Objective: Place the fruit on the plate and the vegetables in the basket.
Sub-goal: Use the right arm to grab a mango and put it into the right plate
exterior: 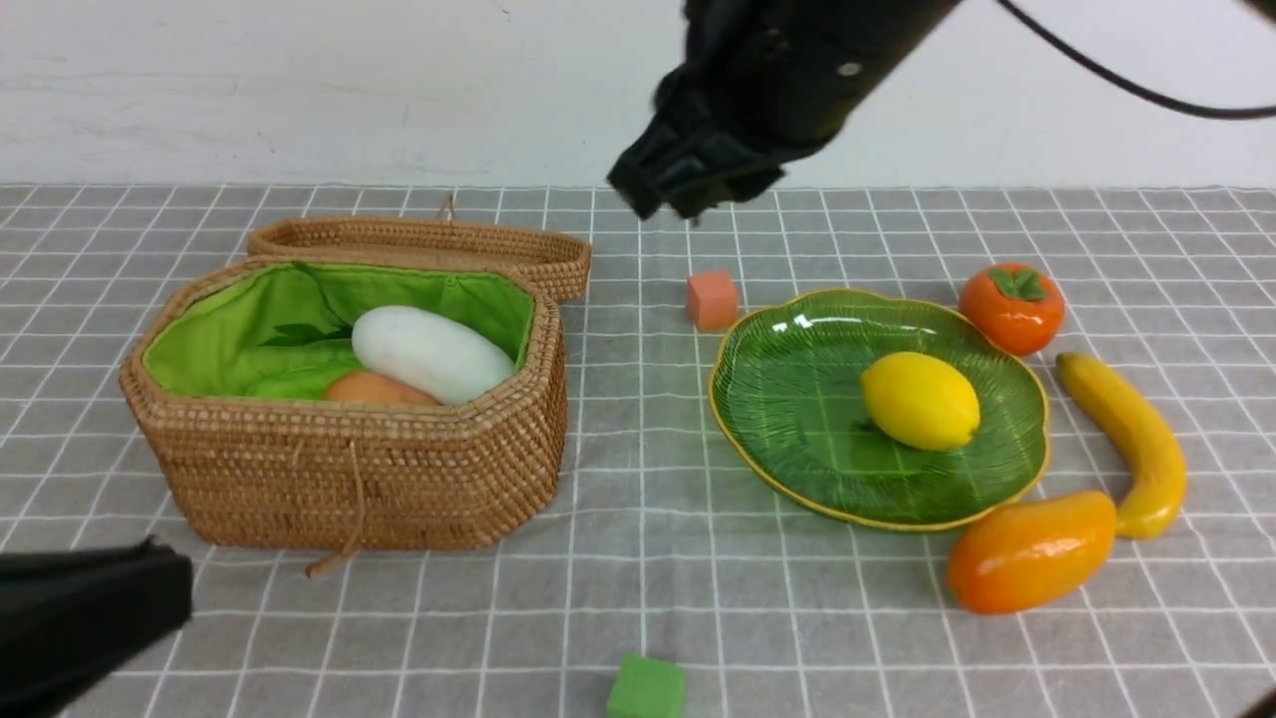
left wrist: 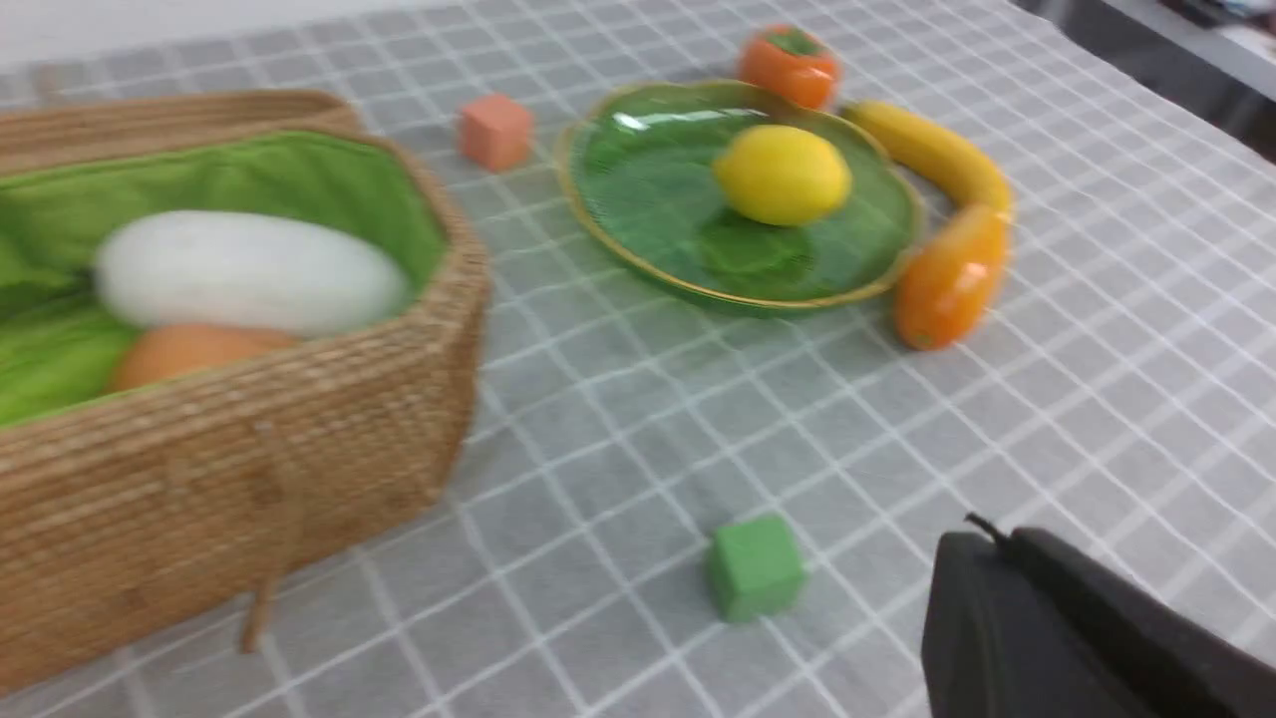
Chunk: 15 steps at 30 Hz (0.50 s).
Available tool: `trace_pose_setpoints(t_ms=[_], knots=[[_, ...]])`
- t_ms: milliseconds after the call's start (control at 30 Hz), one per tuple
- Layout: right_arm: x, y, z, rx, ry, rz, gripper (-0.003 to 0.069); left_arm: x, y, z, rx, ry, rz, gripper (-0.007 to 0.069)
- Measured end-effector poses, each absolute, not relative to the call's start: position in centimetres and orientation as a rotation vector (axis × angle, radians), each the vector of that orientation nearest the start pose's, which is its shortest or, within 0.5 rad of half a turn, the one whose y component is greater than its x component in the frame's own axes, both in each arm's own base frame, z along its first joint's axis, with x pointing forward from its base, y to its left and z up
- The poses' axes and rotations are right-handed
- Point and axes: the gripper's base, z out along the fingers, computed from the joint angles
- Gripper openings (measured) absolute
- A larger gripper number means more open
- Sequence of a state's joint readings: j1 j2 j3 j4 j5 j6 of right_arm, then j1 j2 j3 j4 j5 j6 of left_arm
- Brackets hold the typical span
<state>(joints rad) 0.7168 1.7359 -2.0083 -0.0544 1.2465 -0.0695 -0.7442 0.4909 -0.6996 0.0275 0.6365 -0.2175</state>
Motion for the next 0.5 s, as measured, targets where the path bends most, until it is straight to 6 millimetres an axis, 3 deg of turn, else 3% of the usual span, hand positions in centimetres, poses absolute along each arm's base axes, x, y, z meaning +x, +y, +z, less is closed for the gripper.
trace_pose_setpoints(t_ms=[133, 167, 267, 300, 333, 367, 433, 500], knots=[[26.6, 20.5, 41.8, -0.773, 2.422, 0.170, -0.0010, 6.4, -6.2, 35.4, 0.561, 1.887, -0.643, -0.0013], [25.9, 17.4, 39.9, -0.603, 2.540, 0.114, -0.0003, 6.3, -6.3, 35.4, 0.584, 1.880, -0.650, -0.0013], [25.2, 11.7, 35.6, -0.235, 2.732, 0.012, 0.0043, 6.3, -6.4, 35.4, 0.596, 1.875, -0.651, -0.0013], [25.1, 10.3, 34.1, -0.111, 2.782, -0.008, 0.0067, 6.2, -6.4, 35.4, 0.598, 1.875, -0.651, -0.0013], [25.1, 10.0, 33.8, -0.097, 2.790, -0.016, 0.0075, 6.3, -6.4, 35.4, 0.598, 1.875, -0.650, -0.0013], [25.1, 7.8, 31.4, 0.152, 2.822, 0.007, 0.0143, 6.2, -6.4, 35.4, 0.599, 1.875, -0.651, -0.0013], [25.7, 5.7, 28.3, 0.407, 2.803, 0.108, 0.0297, 6.2, -6.4, 35.4, 0.600, 1.874, -0.651, -0.0013], [26.0, 5.3, 27.4, 0.476, 2.783, 0.155, 0.0365, 6.2, -6.4, 35.4, 0.600, 1.874, -0.651, -0.0013]])
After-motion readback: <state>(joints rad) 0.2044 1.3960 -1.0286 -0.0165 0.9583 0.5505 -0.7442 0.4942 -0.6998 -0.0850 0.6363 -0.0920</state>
